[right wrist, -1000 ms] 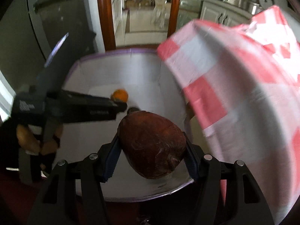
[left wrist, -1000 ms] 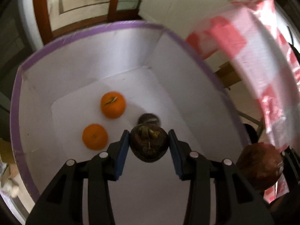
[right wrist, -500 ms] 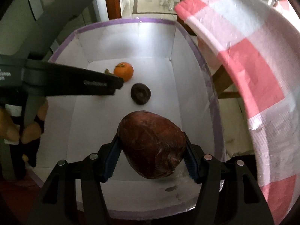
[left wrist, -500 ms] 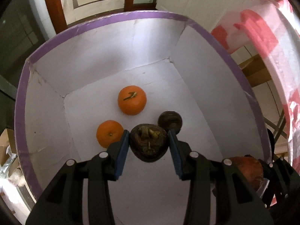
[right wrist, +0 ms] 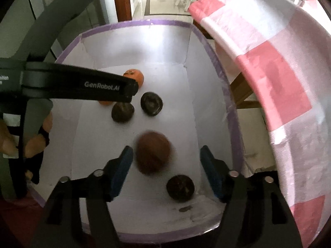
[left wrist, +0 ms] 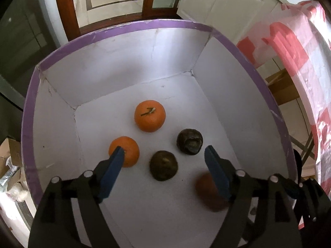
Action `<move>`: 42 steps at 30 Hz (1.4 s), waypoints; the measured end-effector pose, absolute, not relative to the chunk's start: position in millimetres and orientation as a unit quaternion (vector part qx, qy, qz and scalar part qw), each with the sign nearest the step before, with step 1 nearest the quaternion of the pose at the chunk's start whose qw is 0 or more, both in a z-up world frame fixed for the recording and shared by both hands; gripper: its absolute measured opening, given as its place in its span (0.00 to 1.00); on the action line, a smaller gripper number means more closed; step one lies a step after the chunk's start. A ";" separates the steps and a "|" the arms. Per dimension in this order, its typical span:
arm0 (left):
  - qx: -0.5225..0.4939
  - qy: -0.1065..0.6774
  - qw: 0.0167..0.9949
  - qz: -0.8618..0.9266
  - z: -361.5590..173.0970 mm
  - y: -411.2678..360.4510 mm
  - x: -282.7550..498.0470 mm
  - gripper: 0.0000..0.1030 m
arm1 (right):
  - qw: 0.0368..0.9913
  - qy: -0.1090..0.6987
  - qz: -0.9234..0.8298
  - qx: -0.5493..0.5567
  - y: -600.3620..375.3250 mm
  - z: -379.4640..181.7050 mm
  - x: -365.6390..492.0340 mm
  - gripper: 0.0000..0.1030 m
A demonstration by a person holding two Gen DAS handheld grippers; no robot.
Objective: Organize fruits
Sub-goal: 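Move both open tools back over the fruits on the table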
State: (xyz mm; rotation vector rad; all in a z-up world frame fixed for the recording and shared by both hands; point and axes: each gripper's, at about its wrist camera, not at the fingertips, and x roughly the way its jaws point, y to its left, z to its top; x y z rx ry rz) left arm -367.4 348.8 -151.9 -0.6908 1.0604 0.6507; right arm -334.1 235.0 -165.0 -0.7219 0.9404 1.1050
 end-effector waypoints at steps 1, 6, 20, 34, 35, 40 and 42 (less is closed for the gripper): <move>-0.320 0.486 0.756 0.299 -151.9 349.3 -367.4 0.79 | 0.690 0.420 0.493 -0.322 235.0 -164.9 -333.2 0.67; -0.328 0.472 0.760 0.305 -149.7 350.2 -368.9 0.91 | 0.692 0.416 0.496 -0.319 234.5 -160.4 -332.6 0.75; -0.348 0.439 0.782 0.271 -140.4 348.8 -369.8 0.96 | 0.717 0.389 0.505 -0.281 217.4 -121.8 -329.9 0.78; -0.327 0.294 0.862 0.251 -28.6 334.0 -357.9 0.98 | 0.758 0.298 0.578 -0.048 131.6 6.1 -318.8 0.85; -0.320 0.284 0.868 0.252 -20.1 331.1 -356.3 0.98 | 0.761 0.290 0.579 -0.039 124.5 13.6 -317.4 0.85; -0.274 0.236 0.906 0.221 34.4 302.2 -335.8 0.98 | 0.809 0.230 0.540 0.024 70.9 55.8 -303.2 0.85; -0.248 0.222 0.923 0.190 54.6 281.1 -317.7 0.98 | 0.838 0.213 0.500 0.051 43.5 67.6 -289.6 0.85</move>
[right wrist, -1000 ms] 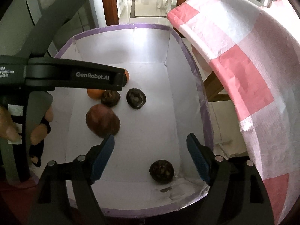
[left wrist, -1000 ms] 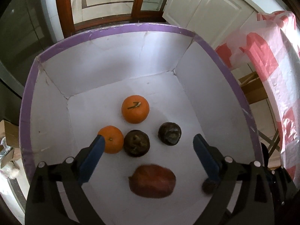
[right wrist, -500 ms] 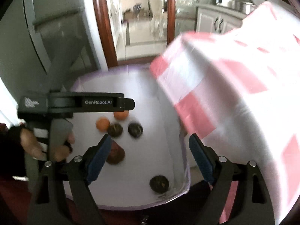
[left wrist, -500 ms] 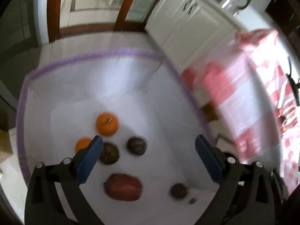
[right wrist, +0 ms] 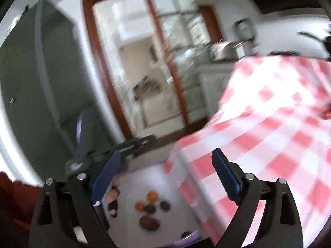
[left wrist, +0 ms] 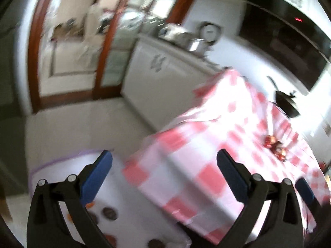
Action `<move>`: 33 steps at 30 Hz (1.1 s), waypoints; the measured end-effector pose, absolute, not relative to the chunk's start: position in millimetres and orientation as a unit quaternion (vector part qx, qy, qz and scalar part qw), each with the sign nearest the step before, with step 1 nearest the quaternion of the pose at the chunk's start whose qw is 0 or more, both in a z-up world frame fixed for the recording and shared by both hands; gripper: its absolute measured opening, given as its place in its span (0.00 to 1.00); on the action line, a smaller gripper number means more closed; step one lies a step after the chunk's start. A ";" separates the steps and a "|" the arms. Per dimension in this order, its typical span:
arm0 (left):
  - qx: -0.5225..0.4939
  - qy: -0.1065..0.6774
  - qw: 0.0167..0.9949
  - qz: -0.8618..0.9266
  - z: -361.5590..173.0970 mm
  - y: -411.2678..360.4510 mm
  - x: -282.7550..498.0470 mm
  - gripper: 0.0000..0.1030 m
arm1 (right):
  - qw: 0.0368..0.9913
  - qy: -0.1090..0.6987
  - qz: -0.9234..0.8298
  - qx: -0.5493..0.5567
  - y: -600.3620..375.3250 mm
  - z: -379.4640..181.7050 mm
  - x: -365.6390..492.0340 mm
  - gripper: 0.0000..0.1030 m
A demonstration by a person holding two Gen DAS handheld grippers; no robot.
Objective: Organize fruits
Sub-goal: 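Move both open tools back over the fruits on the table, then grasp the red tomato with the right tool while the left tool grasps the wrinkled apple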
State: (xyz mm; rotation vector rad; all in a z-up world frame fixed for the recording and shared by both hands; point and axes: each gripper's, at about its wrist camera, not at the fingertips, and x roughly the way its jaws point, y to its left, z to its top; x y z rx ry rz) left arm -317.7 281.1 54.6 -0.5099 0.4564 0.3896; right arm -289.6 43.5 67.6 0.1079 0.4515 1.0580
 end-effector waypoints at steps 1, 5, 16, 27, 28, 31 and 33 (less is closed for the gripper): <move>-0.239 0.220 0.929 0.177 59.0 275.0 -311.0 0.98 | 0.848 0.209 0.483 0.056 34.9 71.5 -283.1 0.85; -0.197 0.238 0.946 0.097 80.8 226.6 -249.1 0.98 | 0.898 0.213 0.378 0.069 -17.0 81.1 -246.6 0.85; -0.133 0.337 0.932 -0.024 59.8 91.5 -37.4 0.98 | 0.925 0.330 0.130 0.135 -140.8 23.1 -109.4 0.85; -0.196 0.343 0.915 -0.079 22.7 50.1 63.9 0.98 | 0.909 0.377 -0.004 0.178 -244.7 -20.9 -8.3 0.85; -0.201 0.342 0.915 -0.079 22.1 52.2 63.4 0.98 | 0.910 0.377 -0.006 0.171 -246.5 -21.3 0.0 0.85; -0.213 0.342 0.909 -0.102 21.1 56.2 61.6 0.98 | 0.915 0.378 -0.006 0.138 -242.8 -20.7 25.9 0.81; -0.223 0.339 0.909 -0.099 20.2 59.8 60.9 0.98 | 0.912 0.391 0.004 0.124 -234.6 -21.9 43.3 0.75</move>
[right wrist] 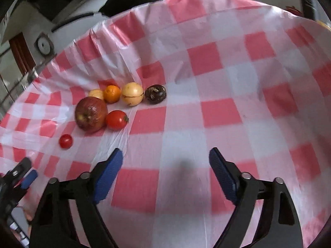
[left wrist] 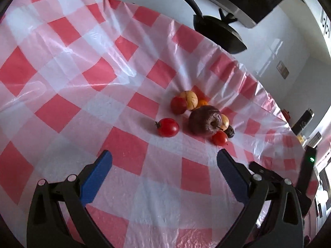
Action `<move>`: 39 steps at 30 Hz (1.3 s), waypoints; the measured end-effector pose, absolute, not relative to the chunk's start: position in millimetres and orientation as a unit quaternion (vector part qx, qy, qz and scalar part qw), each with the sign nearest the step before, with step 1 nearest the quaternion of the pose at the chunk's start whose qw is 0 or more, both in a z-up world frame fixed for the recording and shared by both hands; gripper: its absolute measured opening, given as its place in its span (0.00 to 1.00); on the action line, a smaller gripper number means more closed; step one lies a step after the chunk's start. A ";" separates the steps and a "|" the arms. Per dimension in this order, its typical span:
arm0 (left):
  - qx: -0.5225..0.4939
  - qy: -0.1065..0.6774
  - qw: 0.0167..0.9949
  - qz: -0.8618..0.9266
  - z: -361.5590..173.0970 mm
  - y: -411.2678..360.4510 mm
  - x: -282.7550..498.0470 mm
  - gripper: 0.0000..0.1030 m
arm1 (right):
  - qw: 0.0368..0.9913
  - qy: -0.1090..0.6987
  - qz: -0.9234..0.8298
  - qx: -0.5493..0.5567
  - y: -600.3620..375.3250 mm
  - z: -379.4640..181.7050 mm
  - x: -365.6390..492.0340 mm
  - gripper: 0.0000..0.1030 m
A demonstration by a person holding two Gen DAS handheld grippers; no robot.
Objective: Organize fruits
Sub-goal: 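Grasp the red tomato with the right tool while the left tool grasps the wrinkled apple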
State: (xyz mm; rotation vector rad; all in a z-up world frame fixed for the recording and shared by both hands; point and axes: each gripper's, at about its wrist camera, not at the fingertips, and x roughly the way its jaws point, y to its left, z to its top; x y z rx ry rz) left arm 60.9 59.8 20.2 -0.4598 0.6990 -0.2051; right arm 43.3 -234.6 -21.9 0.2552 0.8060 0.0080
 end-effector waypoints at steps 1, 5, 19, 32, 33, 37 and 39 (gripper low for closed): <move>-0.226 0.339 0.908 -0.100 20.5 60.9 60.5 0.98 | 0.910 0.400 0.020 0.106 -224.8 -22.3 53.0 0.74; -0.225 0.337 0.908 -0.105 21.1 60.4 59.6 0.98 | 0.904 0.419 0.073 0.030 -185.0 -24.1 85.3 0.72; -0.212 0.338 0.911 -0.104 20.3 56.3 59.1 0.98 | 0.901 0.426 0.065 0.039 -171.8 -23.3 95.3 0.38; -0.168 0.358 0.911 -0.114 21.0 38.3 64.9 0.98 | 0.901 0.353 0.012 0.254 -241.5 -29.9 31.7 0.38; -0.148 0.363 0.912 -0.123 21.9 29.4 71.1 0.98 | 0.900 0.345 0.008 0.267 -247.1 -29.0 30.5 0.38; -0.088 0.370 0.913 -0.148 26.4 -6.2 100.7 0.98 | 0.901 0.337 0.009 0.273 -250.8 -27.5 28.8 0.38; -0.083 0.385 0.904 -0.164 24.9 -19.8 121.5 0.98 | 0.902 0.336 0.010 0.271 -251.3 -26.7 26.9 0.38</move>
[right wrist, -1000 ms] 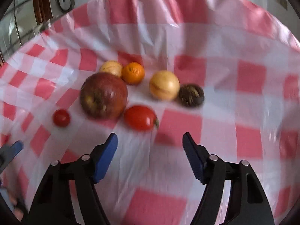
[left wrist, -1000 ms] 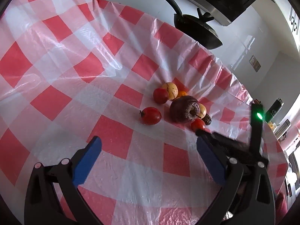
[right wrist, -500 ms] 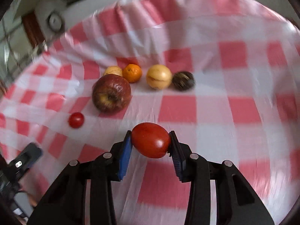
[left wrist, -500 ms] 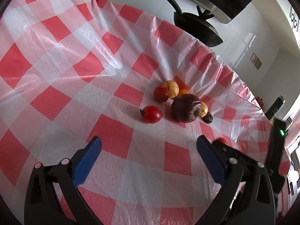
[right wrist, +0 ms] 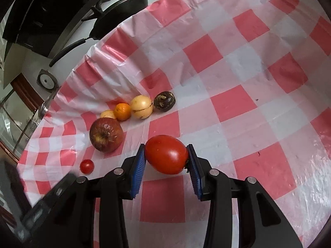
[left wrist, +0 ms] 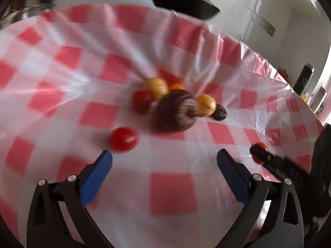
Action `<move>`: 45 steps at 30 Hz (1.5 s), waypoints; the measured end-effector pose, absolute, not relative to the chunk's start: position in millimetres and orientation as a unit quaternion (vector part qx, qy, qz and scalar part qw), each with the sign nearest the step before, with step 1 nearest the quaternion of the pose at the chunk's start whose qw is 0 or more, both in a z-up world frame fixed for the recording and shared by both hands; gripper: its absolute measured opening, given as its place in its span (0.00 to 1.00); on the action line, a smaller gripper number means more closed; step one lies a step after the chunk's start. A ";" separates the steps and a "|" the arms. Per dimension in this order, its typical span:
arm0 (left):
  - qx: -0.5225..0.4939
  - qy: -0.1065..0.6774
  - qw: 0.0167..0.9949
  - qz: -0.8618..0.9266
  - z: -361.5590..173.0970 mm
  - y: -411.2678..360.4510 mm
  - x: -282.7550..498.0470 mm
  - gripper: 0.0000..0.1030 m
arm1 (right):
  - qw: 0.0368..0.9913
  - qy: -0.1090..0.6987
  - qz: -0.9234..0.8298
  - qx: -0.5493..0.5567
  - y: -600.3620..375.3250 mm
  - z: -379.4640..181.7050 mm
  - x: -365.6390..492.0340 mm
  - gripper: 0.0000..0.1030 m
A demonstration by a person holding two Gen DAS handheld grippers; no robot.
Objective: Organize fruits
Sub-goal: 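Grasp the red tomato with the right tool while the left tool grasps the wrinkled apple, then carry the tomato and apple into the white box and open both tools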
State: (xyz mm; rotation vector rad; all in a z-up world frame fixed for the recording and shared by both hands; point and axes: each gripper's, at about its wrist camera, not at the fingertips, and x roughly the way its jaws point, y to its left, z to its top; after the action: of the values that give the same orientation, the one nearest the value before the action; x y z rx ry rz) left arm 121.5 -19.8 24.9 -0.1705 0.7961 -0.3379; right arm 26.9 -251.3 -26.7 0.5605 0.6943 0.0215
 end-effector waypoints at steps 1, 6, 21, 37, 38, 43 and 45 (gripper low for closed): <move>-0.084 0.396 0.899 -0.167 23.2 -26.8 135.1 0.98 | 0.902 0.336 0.011 0.273 -252.2 -26.8 26.2 0.38; -0.052 0.405 0.899 -0.158 25.8 -55.0 173.6 0.98 | 0.902 0.333 0.012 0.275 -252.4 -27.5 25.7 0.38; -0.050 0.357 0.922 -0.141 33.3 -60.5 128.7 0.64 | 0.901 0.330 0.014 0.280 -253.2 -28.2 24.6 0.38; -0.186 0.294 0.932 -0.097 38.5 27.8 24.4 0.64 | 0.901 0.333 0.014 0.278 -252.6 -27.9 25.6 0.38; -0.190 0.297 0.931 -0.097 37.0 28.7 26.1 0.64 | 0.901 0.334 0.014 0.278 -252.5 -28.0 25.7 0.38; -0.194 0.293 0.932 -0.092 35.9 31.4 27.5 0.64 | 0.900 0.336 0.018 0.277 -251.7 -28.5 27.3 0.38; -0.193 0.292 0.932 -0.090 35.3 31.7 28.6 0.64 | 0.898 0.341 0.015 0.277 -251.1 -29.6 30.0 0.38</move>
State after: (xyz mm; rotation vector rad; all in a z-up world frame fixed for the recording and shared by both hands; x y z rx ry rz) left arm 28.6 31.7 35.3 -0.3949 0.5973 -0.1834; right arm 30.0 -251.1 -29.6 0.5727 0.7061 0.0317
